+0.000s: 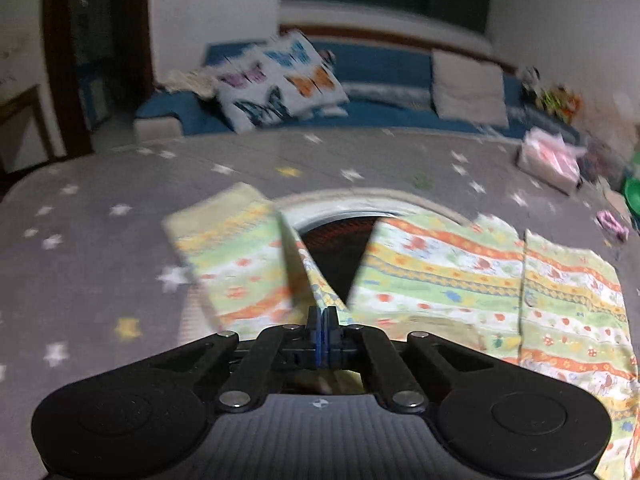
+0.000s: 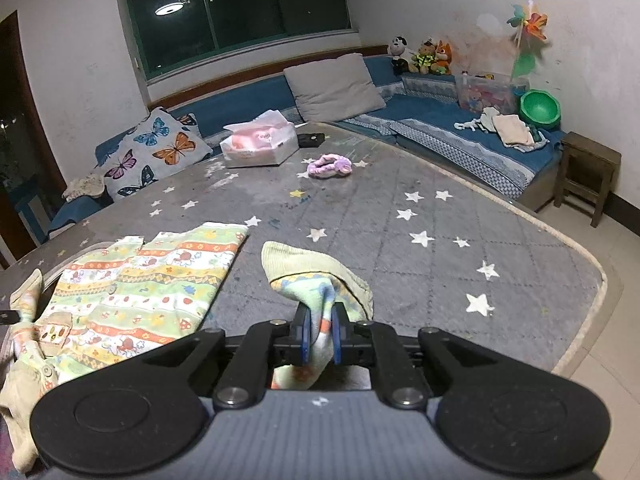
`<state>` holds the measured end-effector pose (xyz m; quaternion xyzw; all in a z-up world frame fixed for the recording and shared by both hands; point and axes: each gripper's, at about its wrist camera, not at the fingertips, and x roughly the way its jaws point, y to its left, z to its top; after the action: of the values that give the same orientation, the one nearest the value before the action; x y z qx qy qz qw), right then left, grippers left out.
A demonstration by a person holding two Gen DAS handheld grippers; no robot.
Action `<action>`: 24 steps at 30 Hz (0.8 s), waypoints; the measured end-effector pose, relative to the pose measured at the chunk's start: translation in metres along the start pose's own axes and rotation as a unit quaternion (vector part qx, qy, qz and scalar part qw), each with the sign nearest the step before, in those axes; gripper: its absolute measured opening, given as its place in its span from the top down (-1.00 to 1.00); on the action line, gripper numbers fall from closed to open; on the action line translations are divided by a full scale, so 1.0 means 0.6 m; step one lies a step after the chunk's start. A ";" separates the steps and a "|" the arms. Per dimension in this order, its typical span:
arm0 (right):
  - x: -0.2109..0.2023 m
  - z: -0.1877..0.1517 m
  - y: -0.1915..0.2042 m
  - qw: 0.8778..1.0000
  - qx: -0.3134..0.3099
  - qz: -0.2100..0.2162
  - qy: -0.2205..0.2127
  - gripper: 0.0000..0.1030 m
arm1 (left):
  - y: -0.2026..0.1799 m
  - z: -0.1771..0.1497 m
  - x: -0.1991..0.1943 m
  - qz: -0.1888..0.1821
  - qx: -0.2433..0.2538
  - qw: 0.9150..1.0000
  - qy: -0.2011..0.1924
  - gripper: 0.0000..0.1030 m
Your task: Fold clothes
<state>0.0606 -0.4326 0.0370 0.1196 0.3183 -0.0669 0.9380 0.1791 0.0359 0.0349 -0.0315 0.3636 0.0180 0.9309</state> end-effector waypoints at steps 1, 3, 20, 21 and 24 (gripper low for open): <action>-0.001 -0.001 0.002 1.000 0.001 0.002 -0.001 0.81 | 0.014 -0.007 -0.017 0.007 -0.006 1.000 -0.008 0.99; -0.001 -0.003 0.005 1.000 0.003 0.008 -0.001 0.81 | 0.045 -0.023 -0.049 0.018 -0.020 0.999 -0.020 0.99; -0.002 0.004 0.022 1.000 -0.013 0.011 0.003 0.51 | 0.165 -0.199 -0.219 0.067 -0.079 0.995 0.013 0.93; -0.005 0.009 0.022 1.000 -0.015 0.006 -0.003 0.50 | 0.169 -0.198 -0.226 0.069 -0.079 0.994 0.010 0.89; -0.015 0.024 0.022 0.999 -0.024 -0.011 -0.022 0.38 | 0.173 -0.180 -0.239 0.072 -0.075 0.995 -0.007 0.14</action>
<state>0.0647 -0.4232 0.0559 0.0923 0.3003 -0.0719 0.9467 -0.0050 0.1303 0.0480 -0.0746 0.3560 0.1122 0.9247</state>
